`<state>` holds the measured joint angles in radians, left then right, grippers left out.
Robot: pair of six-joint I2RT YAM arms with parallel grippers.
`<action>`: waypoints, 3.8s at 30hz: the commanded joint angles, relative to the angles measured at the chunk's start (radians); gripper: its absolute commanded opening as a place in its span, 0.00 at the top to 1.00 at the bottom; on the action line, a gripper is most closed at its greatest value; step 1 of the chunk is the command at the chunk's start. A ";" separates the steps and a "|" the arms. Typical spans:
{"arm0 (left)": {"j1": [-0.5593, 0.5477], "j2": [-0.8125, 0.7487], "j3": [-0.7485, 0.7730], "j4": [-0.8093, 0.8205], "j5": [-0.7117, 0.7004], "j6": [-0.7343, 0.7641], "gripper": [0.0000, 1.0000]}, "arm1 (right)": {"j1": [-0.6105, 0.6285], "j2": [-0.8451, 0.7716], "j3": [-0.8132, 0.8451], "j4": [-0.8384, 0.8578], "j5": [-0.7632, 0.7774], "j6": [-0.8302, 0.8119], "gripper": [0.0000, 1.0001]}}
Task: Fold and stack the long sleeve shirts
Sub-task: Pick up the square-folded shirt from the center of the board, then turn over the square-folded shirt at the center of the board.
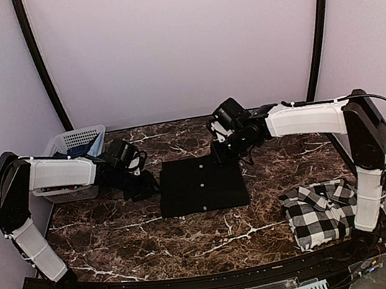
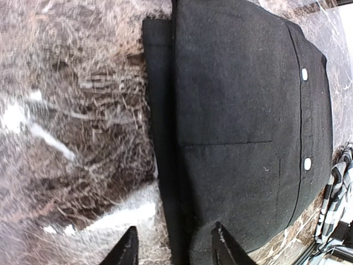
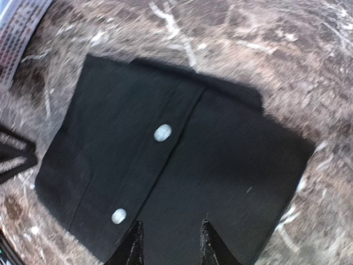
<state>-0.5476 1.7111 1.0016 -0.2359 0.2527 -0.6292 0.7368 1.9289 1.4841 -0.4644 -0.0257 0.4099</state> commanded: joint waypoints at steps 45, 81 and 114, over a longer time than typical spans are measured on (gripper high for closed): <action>-0.008 0.154 0.122 -0.066 0.033 0.020 1.00 | 0.002 -0.539 -0.491 0.158 0.268 0.135 0.59; 0.032 -0.091 0.164 -0.278 0.095 0.210 1.00 | 0.104 -0.028 -0.353 0.188 0.089 0.307 0.91; 0.062 -0.027 0.620 -0.444 0.134 0.308 1.00 | 0.237 0.478 0.164 0.494 -0.102 0.432 0.96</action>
<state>-0.4896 1.6962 1.5700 -0.6651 0.3458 -0.3428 0.9676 2.3211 1.6131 -0.0139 -0.0509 0.8112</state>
